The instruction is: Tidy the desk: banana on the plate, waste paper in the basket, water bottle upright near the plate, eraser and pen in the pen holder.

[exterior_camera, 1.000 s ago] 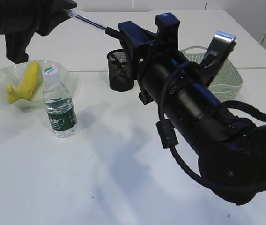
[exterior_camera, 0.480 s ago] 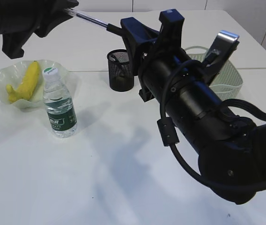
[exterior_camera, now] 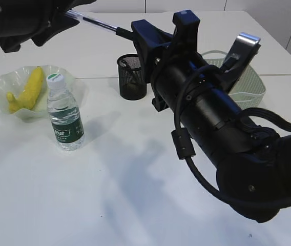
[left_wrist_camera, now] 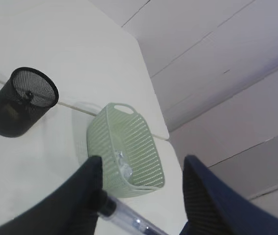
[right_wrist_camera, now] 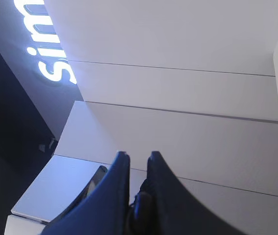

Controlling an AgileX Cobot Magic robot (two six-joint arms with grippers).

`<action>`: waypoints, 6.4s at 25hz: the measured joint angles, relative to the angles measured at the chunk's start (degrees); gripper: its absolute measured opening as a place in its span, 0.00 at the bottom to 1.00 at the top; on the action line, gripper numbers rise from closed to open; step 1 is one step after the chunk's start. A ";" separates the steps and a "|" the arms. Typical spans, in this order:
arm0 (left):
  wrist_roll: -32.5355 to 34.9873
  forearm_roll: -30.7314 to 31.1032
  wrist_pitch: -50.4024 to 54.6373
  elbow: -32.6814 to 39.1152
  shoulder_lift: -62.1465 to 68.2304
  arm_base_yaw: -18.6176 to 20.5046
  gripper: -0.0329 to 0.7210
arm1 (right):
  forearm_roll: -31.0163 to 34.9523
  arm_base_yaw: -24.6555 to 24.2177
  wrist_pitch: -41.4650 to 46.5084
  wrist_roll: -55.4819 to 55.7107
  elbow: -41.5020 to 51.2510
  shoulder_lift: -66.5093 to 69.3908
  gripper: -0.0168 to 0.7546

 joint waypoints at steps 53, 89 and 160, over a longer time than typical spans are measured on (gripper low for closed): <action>0.41 45.08 49.85 0.00 -14.28 25.54 0.52 | -11.62 -7.31 18.78 -10.91 -0.28 -4.50 0.09; 0.41 45.52 52.44 0.00 -14.28 25.54 0.52 | -22.87 -23.41 71.38 -42.16 -38.19 1.33 0.09; 0.41 47.56 52.44 0.00 -14.28 25.54 0.52 | -34.46 -24.00 90.36 -42.41 -72.78 32.77 0.37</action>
